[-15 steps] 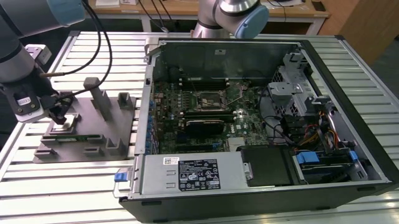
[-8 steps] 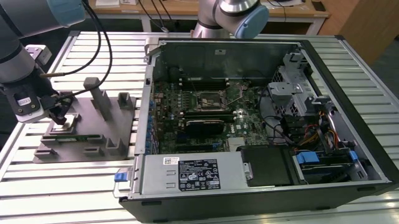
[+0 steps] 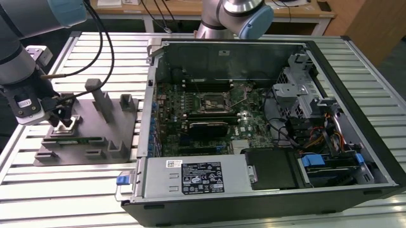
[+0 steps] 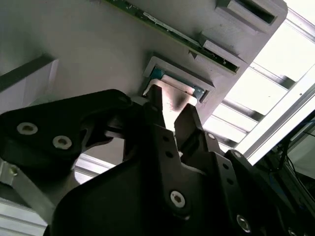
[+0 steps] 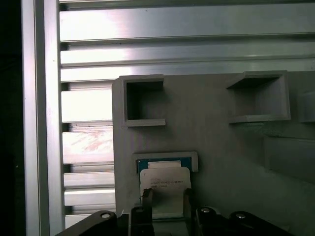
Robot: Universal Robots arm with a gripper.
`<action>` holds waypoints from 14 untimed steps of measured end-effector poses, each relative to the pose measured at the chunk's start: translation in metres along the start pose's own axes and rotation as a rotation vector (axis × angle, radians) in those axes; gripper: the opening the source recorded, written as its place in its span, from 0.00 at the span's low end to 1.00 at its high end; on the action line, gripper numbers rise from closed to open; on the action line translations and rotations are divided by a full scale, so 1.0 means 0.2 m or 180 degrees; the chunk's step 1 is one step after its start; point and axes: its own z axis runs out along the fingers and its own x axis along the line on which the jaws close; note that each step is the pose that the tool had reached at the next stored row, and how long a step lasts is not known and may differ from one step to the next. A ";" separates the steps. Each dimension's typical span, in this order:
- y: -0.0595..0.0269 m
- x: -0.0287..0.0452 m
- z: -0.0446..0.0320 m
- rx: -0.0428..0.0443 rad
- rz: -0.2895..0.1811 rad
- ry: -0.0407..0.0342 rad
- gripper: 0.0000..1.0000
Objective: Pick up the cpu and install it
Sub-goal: 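Pick up the cpu and move it towards the insertion slot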
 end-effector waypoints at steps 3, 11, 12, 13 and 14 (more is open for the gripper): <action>0.000 0.000 0.000 0.0000 0.0000 0.0000 0.47; 0.000 0.000 0.006 -0.0001 0.0000 -0.0001 0.65; 0.000 0.000 0.009 0.0000 0.0000 -0.0001 0.65; 0.000 0.000 0.013 0.0000 0.0000 0.0000 0.65; -0.001 0.000 0.017 0.0000 -0.0001 0.0000 0.65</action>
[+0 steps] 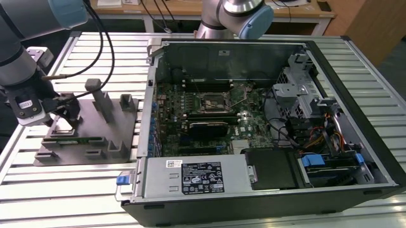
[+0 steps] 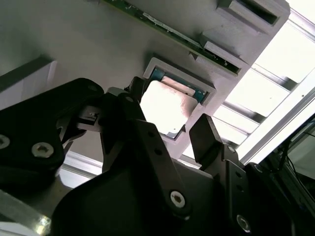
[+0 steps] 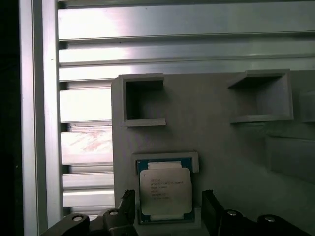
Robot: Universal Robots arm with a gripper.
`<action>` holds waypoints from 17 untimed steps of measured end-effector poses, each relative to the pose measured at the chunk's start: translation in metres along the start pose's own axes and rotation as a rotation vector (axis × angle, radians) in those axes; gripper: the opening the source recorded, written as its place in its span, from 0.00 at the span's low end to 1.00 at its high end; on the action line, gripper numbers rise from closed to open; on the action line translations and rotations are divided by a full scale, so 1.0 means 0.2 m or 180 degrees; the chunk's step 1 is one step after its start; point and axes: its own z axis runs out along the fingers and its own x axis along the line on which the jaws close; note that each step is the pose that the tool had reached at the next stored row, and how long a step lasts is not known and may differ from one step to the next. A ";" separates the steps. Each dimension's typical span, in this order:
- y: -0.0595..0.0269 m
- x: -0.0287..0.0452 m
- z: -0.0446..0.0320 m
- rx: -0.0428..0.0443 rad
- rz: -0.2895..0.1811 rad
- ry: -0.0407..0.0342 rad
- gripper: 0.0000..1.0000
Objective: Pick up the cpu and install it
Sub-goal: 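Pick up the cpu and move it towards the insertion slot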
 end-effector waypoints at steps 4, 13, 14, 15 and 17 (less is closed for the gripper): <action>0.006 0.001 0.011 0.0000 0.0000 0.0000 0.65; 0.020 0.002 0.044 0.0000 -0.0001 0.0000 0.65; 0.020 0.002 0.048 0.0000 -0.0001 0.0000 0.65; 0.020 0.002 0.050 0.0000 -0.0001 0.0001 0.65; 0.020 0.002 0.056 0.0000 -0.0001 0.0000 0.65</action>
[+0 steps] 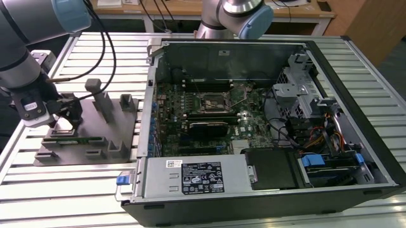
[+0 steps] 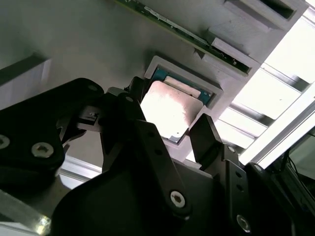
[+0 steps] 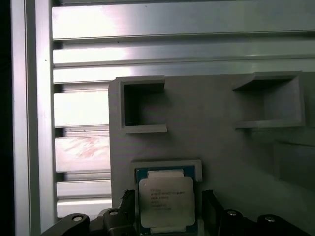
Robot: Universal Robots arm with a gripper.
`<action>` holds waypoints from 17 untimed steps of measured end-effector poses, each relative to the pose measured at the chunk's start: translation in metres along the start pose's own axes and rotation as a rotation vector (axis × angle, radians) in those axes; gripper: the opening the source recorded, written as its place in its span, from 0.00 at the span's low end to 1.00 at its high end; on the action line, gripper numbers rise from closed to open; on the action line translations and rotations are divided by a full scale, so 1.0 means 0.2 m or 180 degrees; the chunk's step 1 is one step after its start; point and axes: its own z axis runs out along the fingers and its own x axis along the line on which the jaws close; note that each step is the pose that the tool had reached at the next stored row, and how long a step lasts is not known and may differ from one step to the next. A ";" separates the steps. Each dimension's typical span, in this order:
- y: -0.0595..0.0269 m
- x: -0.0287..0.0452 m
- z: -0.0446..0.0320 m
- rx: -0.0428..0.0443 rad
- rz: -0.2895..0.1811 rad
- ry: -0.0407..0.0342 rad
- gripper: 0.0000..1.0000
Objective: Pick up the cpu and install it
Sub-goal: 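Pick up the cpu and move it towards the insertion slot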
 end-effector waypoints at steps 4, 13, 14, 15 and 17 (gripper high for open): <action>0.000 0.000 0.007 0.0000 0.0000 0.0001 0.65; 0.001 0.000 0.011 -0.0009 -0.0001 0.0000 0.65; 0.001 0.000 0.011 -0.0011 -0.0004 0.0000 0.65; 0.001 0.000 0.011 -0.0012 -0.0010 0.0001 0.65; 0.000 0.000 0.011 -0.0012 -0.0018 0.0001 0.65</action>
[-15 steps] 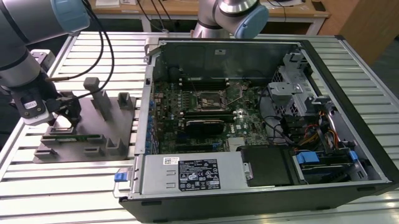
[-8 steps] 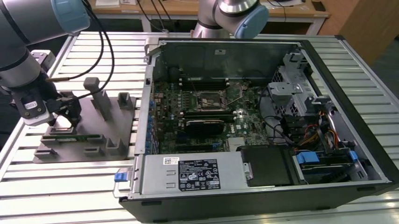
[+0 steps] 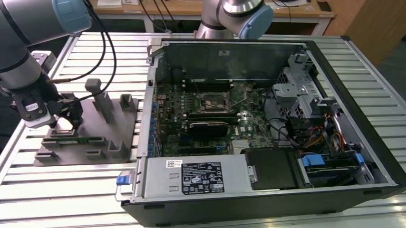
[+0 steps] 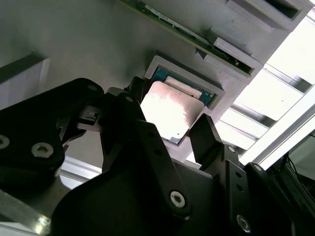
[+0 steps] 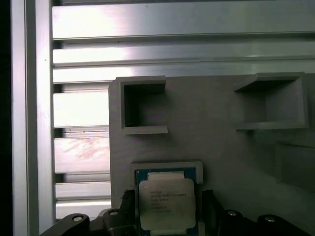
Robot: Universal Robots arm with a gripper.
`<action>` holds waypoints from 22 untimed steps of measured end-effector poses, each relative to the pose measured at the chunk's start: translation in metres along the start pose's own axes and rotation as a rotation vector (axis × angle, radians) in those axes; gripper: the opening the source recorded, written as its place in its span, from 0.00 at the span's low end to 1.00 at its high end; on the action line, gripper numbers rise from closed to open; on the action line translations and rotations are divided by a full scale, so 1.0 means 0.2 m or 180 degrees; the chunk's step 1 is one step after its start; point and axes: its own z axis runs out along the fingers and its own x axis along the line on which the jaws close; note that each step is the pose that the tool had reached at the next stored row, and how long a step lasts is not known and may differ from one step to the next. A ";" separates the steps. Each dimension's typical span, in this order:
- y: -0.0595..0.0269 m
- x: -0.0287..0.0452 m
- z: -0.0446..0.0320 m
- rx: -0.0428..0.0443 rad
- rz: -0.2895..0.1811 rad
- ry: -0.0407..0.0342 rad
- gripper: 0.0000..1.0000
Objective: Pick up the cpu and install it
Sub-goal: 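Pick up the cpu and move it towards the insertion slot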
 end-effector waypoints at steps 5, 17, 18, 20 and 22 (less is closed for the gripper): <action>0.000 0.000 0.000 -0.0002 -0.0032 0.0002 0.65; -0.001 0.002 -0.001 -0.0008 -0.0099 0.0006 0.65; -0.001 0.005 -0.001 -0.0009 -0.0100 0.0005 0.65; -0.001 0.008 -0.001 -0.0009 -0.0099 0.0005 0.65; 0.000 0.008 -0.001 -0.0009 -0.0099 0.0005 0.65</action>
